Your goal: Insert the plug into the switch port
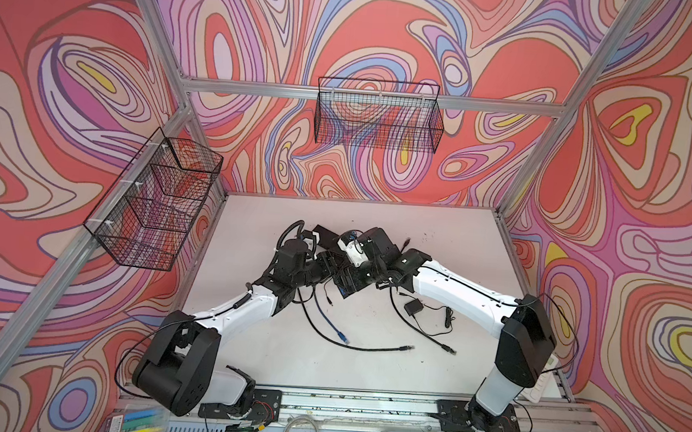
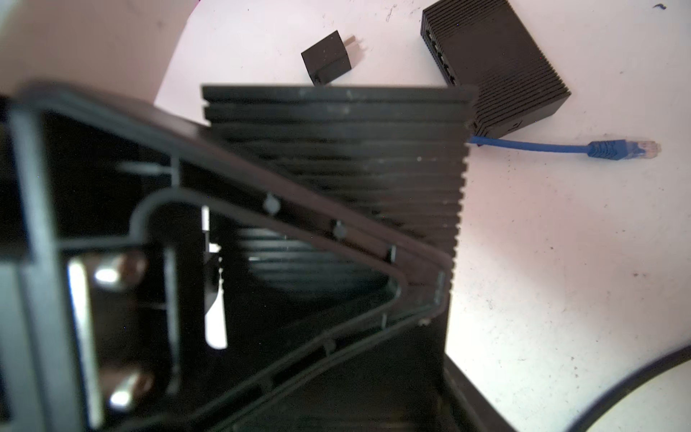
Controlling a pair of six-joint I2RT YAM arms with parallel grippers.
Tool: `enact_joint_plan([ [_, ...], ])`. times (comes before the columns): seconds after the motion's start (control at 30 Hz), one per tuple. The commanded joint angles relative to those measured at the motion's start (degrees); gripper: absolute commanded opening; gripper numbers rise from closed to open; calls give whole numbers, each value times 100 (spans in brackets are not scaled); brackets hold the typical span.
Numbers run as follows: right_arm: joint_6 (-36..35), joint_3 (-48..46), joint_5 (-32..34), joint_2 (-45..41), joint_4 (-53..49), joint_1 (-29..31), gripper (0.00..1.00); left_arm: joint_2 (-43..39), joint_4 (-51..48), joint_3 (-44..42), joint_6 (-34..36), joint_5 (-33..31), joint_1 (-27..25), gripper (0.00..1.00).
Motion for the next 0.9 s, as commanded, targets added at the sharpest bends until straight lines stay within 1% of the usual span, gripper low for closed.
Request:
enact_joint_plan([
  [0.0,132,408,234,96,706,8,31,25,-35,-107,55,399,-130,61],
  [0.03,130,460,275,117,669,14,31,2,-102,-114,62,363,-134,63],
  [0.13,133,536,432,126,586,9,31,-79,-242,-133,132,285,-131,63],
  [0.2,173,539,506,127,595,9,31,-141,-283,-175,159,232,-132,57],
  [0.27,214,527,532,127,638,11,31,-161,-301,-201,168,223,-132,54],
  [0.37,257,528,556,127,698,12,31,-145,-247,-226,157,288,-135,52],
  [0.4,258,545,569,127,701,13,31,-135,-210,-225,155,322,-133,50],
  [0.43,268,560,573,279,714,6,31,-126,-192,-230,152,346,-133,47],
  [0.5,283,589,572,323,727,11,31,-104,-216,-205,150,367,-137,41],
  [0.53,291,613,549,344,735,14,33,-100,-234,-199,158,369,-128,37],
  [0.57,293,641,540,370,715,14,36,-100,-250,-194,160,369,-133,31],
  [0.63,304,699,546,412,680,7,39,-98,-289,-178,134,361,-132,25],
  [0.7,352,688,585,417,650,8,44,-100,-539,-94,152,255,-130,21],
  [0.83,389,554,698,311,596,7,51,-96,-895,87,297,148,-128,17],
  [0.87,398,493,709,270,582,14,56,-91,-933,120,317,148,-130,16],
])
